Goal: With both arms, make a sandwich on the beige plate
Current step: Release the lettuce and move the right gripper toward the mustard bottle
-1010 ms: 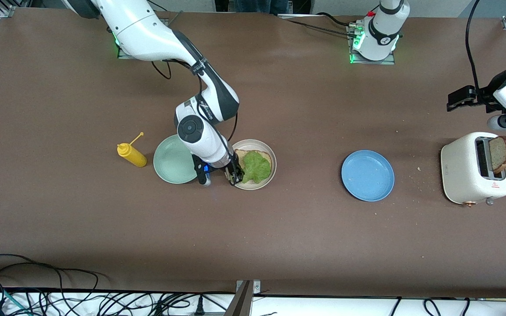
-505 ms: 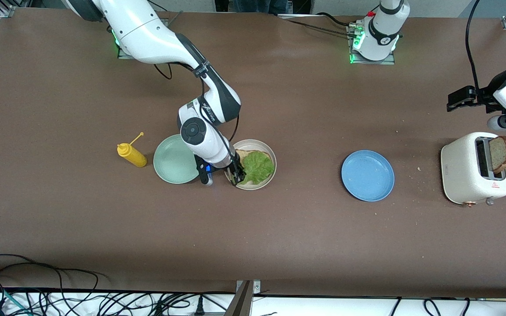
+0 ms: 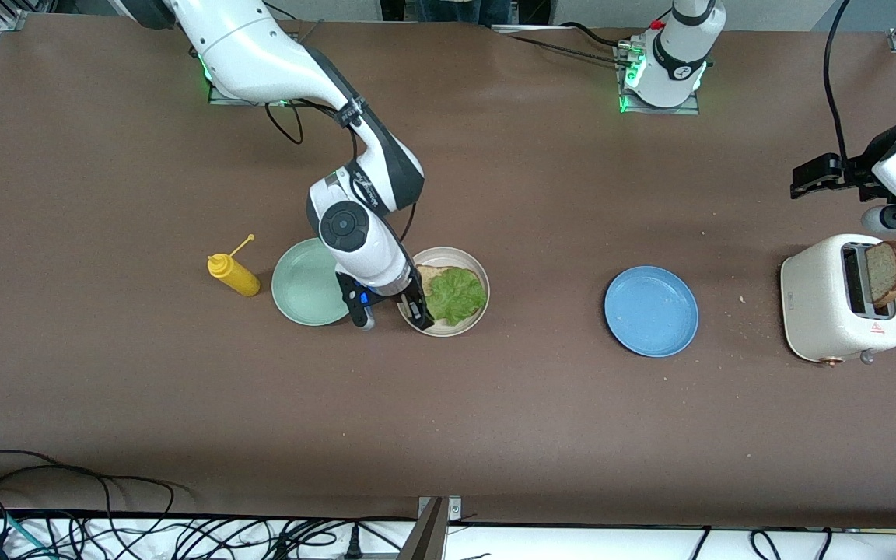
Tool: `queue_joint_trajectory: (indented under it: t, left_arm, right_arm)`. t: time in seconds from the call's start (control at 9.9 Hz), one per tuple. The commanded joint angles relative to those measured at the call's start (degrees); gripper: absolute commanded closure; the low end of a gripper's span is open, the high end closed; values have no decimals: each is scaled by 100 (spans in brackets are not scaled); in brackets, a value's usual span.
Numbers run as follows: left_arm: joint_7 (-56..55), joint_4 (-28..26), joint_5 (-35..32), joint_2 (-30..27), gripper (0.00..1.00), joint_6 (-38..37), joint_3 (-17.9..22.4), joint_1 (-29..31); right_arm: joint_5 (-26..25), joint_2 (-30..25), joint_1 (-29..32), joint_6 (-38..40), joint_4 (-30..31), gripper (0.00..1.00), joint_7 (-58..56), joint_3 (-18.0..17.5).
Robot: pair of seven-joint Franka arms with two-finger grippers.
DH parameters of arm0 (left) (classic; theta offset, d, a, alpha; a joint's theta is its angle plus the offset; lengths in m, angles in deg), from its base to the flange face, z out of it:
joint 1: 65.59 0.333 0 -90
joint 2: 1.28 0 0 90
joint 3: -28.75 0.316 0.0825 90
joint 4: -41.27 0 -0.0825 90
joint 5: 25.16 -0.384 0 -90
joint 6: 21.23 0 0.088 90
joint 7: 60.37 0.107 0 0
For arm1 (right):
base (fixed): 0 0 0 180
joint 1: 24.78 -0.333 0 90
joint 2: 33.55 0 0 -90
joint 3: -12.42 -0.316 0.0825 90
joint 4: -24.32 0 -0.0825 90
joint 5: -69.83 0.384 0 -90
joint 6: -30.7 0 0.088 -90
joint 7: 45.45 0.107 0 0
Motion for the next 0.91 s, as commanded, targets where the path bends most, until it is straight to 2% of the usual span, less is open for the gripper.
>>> queue_joint_trajectory:
  t: [0.0,0.5,0.71,0.81]
  left_arm:
    - [0,1,11,-19,0,27,-38,53]
    - [0,2,11,-19,0,27,-20,53]
    - [-8,2,11,-19,0,27,-20,44]
    - [-8,10,20,-19,0,27,-20,53]
  right_arm:
    - [-376,-417,120,829,26,0,-659,107]
    - [-385,-1086,937,2316,35,0,-3645,222]
    - [-368,-1297,947,2896,140,0,-5026,790]
    - [-359,-1489,947,2951,288,0,-5728,1037]
